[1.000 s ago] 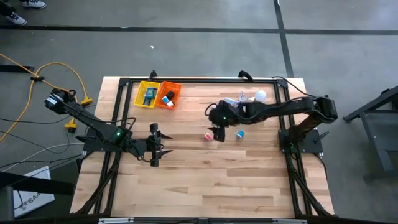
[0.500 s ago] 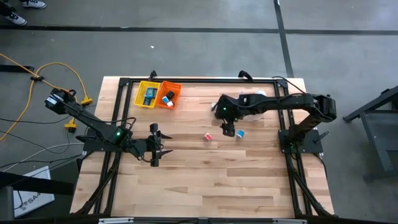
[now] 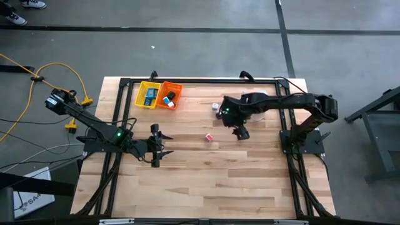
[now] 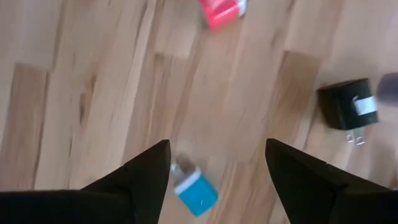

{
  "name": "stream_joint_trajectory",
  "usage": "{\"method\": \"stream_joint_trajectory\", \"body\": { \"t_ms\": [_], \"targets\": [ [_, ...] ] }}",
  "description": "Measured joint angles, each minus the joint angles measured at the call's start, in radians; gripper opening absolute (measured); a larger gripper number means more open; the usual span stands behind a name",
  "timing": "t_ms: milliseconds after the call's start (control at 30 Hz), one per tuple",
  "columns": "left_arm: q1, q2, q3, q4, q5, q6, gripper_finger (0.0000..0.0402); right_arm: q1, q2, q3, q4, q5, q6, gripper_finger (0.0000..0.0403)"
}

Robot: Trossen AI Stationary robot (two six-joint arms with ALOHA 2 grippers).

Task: Pick & Place Office items
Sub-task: Put the blue adapter into the orange basket

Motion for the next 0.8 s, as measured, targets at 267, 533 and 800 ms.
{"method": "stream_joint_trajectory", "body": {
  "t_ms": [267,533,800],
  "targets": [
    [0.0,0.0,0.0,0.0,0.0,0.0,0.0249,-0.007,0.0,0.0,-0.082,0.0,-0.276,0.0251],
    [0.0,0.0,0.0,0.0,0.0,0.0,0.0249,0.037,0.0,0.0,-0.105,0.109,-0.452,0.0251],
    [0.0,0.0,0.0,0.0,0.0,0.0,0.0249,0.037,0.001,-0.057,-0.118,0.091,-0.484,0.0251]
  ]
}}
